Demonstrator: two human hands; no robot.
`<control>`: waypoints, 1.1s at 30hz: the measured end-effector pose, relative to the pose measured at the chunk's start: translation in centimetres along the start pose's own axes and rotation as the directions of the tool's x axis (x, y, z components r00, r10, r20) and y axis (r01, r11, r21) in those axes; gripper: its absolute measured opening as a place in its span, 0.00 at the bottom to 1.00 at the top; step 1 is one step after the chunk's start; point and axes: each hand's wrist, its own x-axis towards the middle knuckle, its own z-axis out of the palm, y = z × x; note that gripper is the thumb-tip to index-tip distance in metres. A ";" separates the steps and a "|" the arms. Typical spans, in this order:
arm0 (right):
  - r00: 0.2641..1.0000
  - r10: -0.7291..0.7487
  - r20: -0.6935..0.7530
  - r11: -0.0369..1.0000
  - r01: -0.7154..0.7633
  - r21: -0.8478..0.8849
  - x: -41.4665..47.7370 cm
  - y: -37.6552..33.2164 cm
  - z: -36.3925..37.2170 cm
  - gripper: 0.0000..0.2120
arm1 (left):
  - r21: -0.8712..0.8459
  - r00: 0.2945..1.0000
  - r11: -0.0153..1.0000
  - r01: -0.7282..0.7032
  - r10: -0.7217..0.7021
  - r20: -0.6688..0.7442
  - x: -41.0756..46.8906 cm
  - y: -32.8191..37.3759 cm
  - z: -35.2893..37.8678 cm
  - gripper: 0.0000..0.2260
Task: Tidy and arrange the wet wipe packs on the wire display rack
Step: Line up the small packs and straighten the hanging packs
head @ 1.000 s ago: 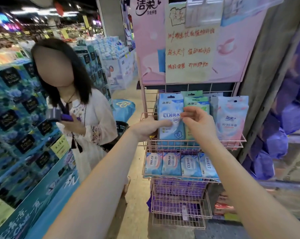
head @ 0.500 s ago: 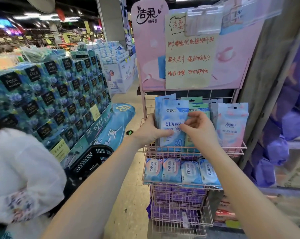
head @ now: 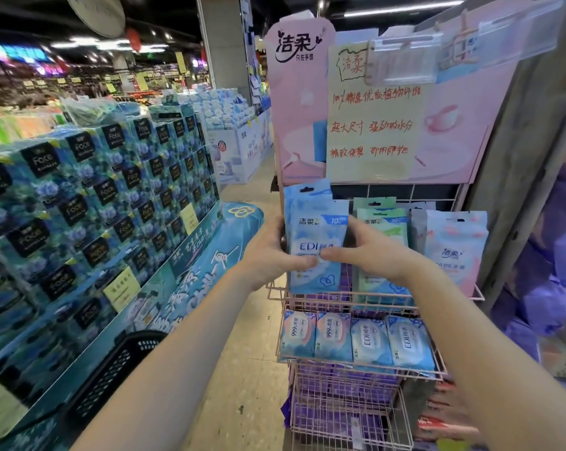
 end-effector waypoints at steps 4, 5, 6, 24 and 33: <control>0.998 -0.026 -0.059 0.999 0.024 -0.035 0.9 0.0 0.7 0.27 | 0.040 0.999 0.999 0.016 -0.014 -0.041 0.0 -0.9 -0.7 0.40; 0.996 -0.036 -0.079 0.999 0.035 -0.020 1.1 0.0 1.0 0.25 | 0.062 0.999 0.998 0.010 -0.007 -0.052 0.1 -0.9 -1.0 0.39; 0.994 -0.041 -0.102 0.999 0.041 -0.008 1.2 0.2 1.3 0.24 | 0.084 0.999 0.996 0.004 0.001 -0.053 0.2 -0.9 -1.3 0.38; 0.963 0.212 -0.166 0.964 -0.234 -0.129 2.3 2.5 4.7 0.27 | 0.284 0.996 0.959 0.028 -0.052 0.078 -0.2 -3.2 -2.7 0.53; 0.959 0.250 -0.134 0.966 -0.238 0.101 3.6 3.5 6.2 0.51 | 0.243 0.998 0.970 -0.001 -0.013 0.055 -0.9 -2.9 -1.7 0.21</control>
